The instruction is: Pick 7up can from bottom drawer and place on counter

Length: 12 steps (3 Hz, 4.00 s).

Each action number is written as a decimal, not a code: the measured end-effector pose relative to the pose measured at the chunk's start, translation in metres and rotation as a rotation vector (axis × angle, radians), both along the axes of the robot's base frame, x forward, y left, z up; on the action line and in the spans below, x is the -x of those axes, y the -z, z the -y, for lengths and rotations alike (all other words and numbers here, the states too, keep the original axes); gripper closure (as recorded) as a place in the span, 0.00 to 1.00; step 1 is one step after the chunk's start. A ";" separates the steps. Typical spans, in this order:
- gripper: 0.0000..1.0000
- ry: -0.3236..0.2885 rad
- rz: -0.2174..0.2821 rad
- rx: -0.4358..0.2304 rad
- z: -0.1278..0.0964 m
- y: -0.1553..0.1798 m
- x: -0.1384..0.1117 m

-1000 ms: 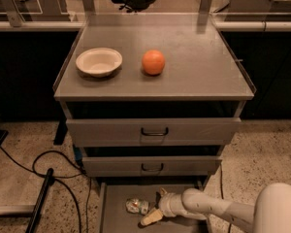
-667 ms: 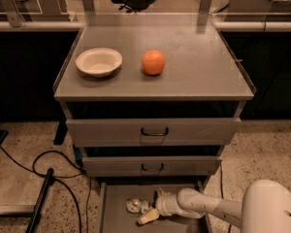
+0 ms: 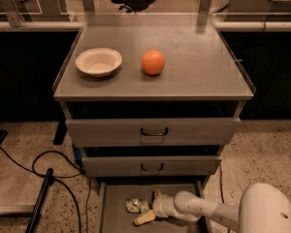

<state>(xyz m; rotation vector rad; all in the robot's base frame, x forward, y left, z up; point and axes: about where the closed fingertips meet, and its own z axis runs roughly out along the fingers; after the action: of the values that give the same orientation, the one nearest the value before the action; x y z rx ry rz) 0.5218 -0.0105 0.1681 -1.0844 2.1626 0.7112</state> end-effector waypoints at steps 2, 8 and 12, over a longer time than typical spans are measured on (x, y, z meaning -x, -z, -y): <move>0.00 0.011 0.033 -0.015 -0.023 0.026 -0.013; 0.42 -0.004 -0.014 -0.056 -0.044 0.069 -0.005; 1.00 -0.004 -0.014 -0.056 -0.043 0.064 -0.005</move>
Offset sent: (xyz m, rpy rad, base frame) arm 0.0219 0.0225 -0.0374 0.0150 -0.0368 -0.0376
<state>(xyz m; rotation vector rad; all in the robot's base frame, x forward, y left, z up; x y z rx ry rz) 0.5268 0.0329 0.1041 -1.0581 2.1398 0.7781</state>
